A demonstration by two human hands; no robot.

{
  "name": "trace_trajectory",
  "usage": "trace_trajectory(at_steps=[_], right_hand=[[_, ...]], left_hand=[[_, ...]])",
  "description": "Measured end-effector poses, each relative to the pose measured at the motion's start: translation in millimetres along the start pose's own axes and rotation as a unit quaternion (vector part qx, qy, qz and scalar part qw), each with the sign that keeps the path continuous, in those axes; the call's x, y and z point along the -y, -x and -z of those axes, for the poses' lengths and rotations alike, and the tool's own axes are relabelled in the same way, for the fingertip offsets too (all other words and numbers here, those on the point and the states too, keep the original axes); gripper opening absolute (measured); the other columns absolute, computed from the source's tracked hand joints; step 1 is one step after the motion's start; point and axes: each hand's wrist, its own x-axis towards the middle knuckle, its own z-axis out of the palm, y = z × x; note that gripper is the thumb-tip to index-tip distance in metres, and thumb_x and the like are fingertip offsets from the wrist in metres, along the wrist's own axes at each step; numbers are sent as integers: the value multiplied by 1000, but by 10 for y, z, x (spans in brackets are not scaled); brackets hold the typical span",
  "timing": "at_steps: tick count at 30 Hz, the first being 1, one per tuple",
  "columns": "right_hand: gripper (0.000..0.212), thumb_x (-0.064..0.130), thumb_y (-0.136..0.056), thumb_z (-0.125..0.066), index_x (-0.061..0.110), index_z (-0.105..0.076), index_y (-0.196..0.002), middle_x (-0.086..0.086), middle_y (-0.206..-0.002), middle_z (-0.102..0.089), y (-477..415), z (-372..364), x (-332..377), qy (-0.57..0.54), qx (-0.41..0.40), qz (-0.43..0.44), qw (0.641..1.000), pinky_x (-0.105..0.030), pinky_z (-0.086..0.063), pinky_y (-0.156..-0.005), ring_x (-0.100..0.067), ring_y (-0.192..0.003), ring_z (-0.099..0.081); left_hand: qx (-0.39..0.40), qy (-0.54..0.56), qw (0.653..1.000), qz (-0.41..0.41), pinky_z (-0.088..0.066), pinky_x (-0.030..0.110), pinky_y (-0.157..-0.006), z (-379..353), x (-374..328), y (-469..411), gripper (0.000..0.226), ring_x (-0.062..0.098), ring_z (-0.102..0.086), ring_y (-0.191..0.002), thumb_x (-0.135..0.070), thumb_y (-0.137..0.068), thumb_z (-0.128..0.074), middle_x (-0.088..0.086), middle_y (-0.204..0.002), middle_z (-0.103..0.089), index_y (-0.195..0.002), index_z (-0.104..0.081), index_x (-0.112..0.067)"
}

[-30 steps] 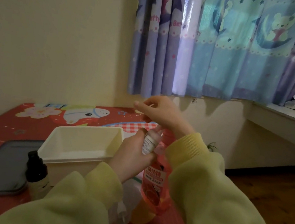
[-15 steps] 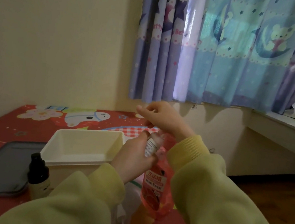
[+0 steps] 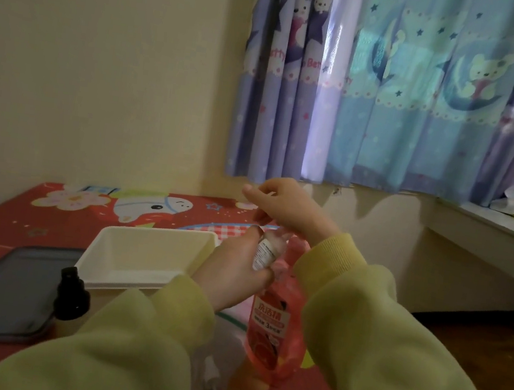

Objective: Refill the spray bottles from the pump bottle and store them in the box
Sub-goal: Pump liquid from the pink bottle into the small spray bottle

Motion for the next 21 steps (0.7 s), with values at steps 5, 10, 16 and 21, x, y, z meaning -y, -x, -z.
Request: trace_trajectory(at_steps=[5,10,16,21], right_hand=[[41,47,-88,-54,8,-67,-87,-2,-68,-69,-36,-76,-161,-24,-53,14,998,-44,-55,-81,-22,-76,-69],[40,50,-87,-52,13,-68,-88,1,-71,-69,-33,-120,-148,26,-45,3,999,-44,-56,-79,-19,-75,-69],[41,44,-90,-52,5,-65,-96,0,-67,-68,-11,5,13,-6,-27,-15,1000,-35,-54,-70,-26,-82,-71],[49,53,-85,-51,7,-66,-94,-4,-74,-72,4,-86,-103,13,-85,-8,996,-45,-56,-78,-23,-78,-69]], left_hand=[[-9,3,1000,1,-45,33,-58,-141,70,-8,22,14,-50,-57,-19,-80,-57,-8,-69,-48,-93,-40,-17],[10,5,1000,13,-50,37,-62,-89,53,38,27,20,-54,-64,-22,-80,-57,-3,-76,-52,-103,-44,-14],[19,-11,1000,1,-54,42,-67,89,-7,-30,36,21,-57,-71,-16,-76,-59,5,-89,-61,-110,-47,-15],[6,2,1000,13,-53,41,-63,-65,54,8,24,18,-57,-63,-16,-79,-56,-1,-77,-56,-100,-44,-16]])
